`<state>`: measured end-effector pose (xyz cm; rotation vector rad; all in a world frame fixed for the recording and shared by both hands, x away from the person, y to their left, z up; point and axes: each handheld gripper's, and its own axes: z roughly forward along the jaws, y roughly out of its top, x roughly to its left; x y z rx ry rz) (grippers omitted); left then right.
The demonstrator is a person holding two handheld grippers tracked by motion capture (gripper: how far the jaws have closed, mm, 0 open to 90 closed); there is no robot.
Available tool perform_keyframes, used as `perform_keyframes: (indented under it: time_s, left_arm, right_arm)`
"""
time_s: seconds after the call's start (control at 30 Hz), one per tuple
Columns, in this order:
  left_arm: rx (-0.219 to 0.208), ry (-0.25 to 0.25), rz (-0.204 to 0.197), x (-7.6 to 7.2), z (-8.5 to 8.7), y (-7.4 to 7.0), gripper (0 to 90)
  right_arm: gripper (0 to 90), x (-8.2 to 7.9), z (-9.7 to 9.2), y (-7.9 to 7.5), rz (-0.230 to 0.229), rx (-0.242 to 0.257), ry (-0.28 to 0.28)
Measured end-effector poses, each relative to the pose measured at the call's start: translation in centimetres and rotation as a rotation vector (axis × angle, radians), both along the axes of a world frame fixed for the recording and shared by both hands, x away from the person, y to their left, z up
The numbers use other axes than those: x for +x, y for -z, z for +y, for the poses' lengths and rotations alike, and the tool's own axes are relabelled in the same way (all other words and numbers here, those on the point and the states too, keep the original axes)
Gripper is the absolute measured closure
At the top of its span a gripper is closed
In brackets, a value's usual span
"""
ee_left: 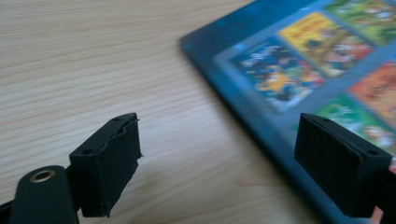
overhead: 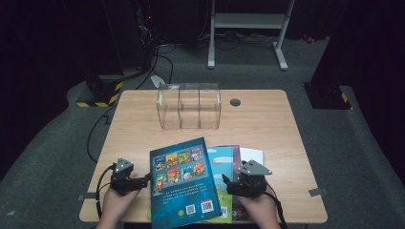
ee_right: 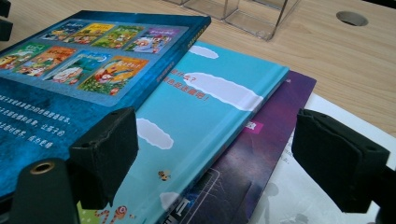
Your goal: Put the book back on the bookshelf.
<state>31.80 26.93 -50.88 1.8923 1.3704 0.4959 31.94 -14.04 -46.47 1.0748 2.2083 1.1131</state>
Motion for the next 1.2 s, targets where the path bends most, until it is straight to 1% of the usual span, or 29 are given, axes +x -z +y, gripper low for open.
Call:
perform_keyframes:
  time_s: [0.03,0.07,0.13,0.2,0.23,0.27,0.3,0.37,0.43,0.47,0.53,0.57,0.6,0.63,0.67,0.83,0.87,0.9,0.93,1.07,1.2]
  left_arm:
    - [-0.016,0.024,0.008,-0.3,-0.9,-0.1,14.1]
    - [-0.016,0.024,0.008,-0.3,-0.9,-0.1,13.9]
    - [-0.056,0.045,0.022,-0.6,-1.5,0.0,13.9]
    - [-0.053,0.066,0.047,-1.1,-2.1,0.3,13.5]
    - [-0.053,0.066,0.047,-1.1,-2.1,0.3,13.4]
    - [-0.091,0.077,0.067,-1.3,-2.3,0.6,12.9]
    - [-0.104,0.079,0.073,-1.4,-2.4,0.6,12.9]
    - [-0.106,0.081,0.070,-1.6,-2.5,0.7,12.9]
    - [-0.114,0.092,0.054,-2.0,-2.8,0.8,12.9]
    - [-0.114,0.092,0.054,-2.0,-2.8,0.8,13.0]
    - [-0.153,0.102,0.068,-2.1,-3.0,1.0,13.0]
    - [-0.160,0.109,0.073,-2.1,-3.1,1.1,11.7]
    - [-0.153,0.108,0.072,-2.1,-3.3,1.1,8.6]
    - [-0.150,0.110,0.071,-2.1,-3.4,1.1,7.6]
    - [-0.151,0.112,0.067,-2.1,-3.4,1.1,7.5]
    - [-0.150,0.115,0.065,-2.1,-3.4,1.1,7.5]
    - [-0.147,0.117,0.066,-2.1,-3.4,1.1,7.5]
    - [-0.136,0.122,0.053,-2.1,-3.4,1.1,7.8]
    - [-0.136,0.122,0.053,-2.1,-3.4,1.1,7.8]
    - [-0.117,0.128,0.045,-2.2,-3.6,0.9,8.2]
    - [-0.111,0.124,0.041,-2.3,-3.7,0.9,8.1]
  right_arm:
    - [14.7,-0.1,0.1,0.0,0.004,0.002,-0.001]
    - [14.7,-0.1,0.1,0.0,0.004,0.002,-0.001]
    - [14.7,-0.1,0.3,0.0,0.005,0.002,-0.004]
    - [14.7,-0.2,0.5,0.1,0.005,-0.002,-0.011]
    - [14.7,-0.3,0.5,0.2,0.007,-0.003,-0.011]
    - [14.7,-0.3,0.6,0.2,0.009,-0.003,-0.014]
    - [14.7,-0.3,0.7,0.2,0.009,-0.004,-0.017]
    - [14.7,-0.4,0.9,0.3,0.013,-0.007,-0.021]
    - [14.8,-0.5,1.0,0.3,0.012,-0.010,-0.027]
    - [14.8,-0.5,1.0,0.3,0.012,-0.010,-0.027]
    - [14.8,-0.5,1.2,0.4,0.016,-0.014,-0.029]
    - [14.8,-0.5,1.2,0.5,0.017,-0.013,-0.030]
    - [14.8,-0.5,1.3,0.5,0.017,-0.014,-0.032]
    - [14.8,-0.5,1.4,0.6,0.018,-0.017,-0.035]
    - [14.7,-0.6,1.5,0.7,0.024,-0.019,-0.034]
    - [14.8,-0.7,1.9,0.8,0.024,-0.027,-0.041]
    - [14.8,-0.6,1.9,0.8,0.022,-0.030,-0.044]
    - [14.8,-0.7,2.0,0.8,0.026,-0.031,-0.045]
    - [14.8,-0.7,2.0,0.8,0.026,-0.031,-0.045]
    - [14.9,-0.7,2.0,0.7,0.033,-0.006,-0.049]
    - [14.9,-0.7,2.0,0.7,0.039,-0.004,-0.048]
